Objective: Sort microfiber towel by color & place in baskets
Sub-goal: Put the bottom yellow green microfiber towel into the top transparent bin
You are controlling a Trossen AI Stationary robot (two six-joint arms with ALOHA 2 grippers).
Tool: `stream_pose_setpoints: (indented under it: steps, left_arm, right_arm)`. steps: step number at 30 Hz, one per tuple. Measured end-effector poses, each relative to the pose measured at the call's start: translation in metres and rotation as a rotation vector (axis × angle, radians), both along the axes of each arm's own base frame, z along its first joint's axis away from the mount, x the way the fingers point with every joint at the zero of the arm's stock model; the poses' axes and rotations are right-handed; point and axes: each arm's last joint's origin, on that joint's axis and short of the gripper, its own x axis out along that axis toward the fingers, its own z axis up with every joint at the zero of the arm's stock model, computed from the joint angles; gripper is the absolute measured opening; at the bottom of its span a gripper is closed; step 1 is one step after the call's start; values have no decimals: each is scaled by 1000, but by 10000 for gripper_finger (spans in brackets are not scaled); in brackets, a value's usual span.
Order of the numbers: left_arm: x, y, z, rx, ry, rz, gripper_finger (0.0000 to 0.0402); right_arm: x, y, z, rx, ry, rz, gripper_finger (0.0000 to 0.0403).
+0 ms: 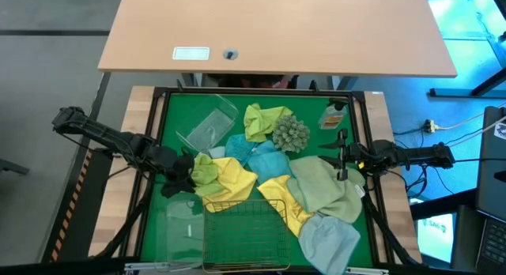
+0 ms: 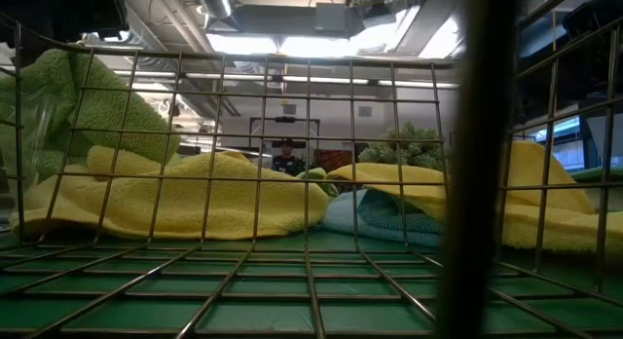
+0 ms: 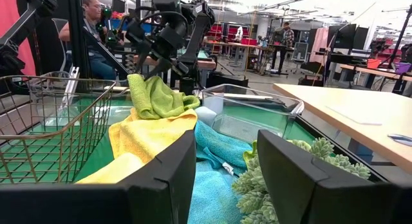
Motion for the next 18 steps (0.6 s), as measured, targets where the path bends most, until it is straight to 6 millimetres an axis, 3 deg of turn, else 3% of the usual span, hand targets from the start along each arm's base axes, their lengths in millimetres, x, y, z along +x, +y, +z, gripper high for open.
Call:
stream_pose_setpoints:
  steps: [18]
  left_arm:
    - [16,-6,-13,27,52,7,119]
  right_arm:
    - [0,0,0,0,1,0,167]
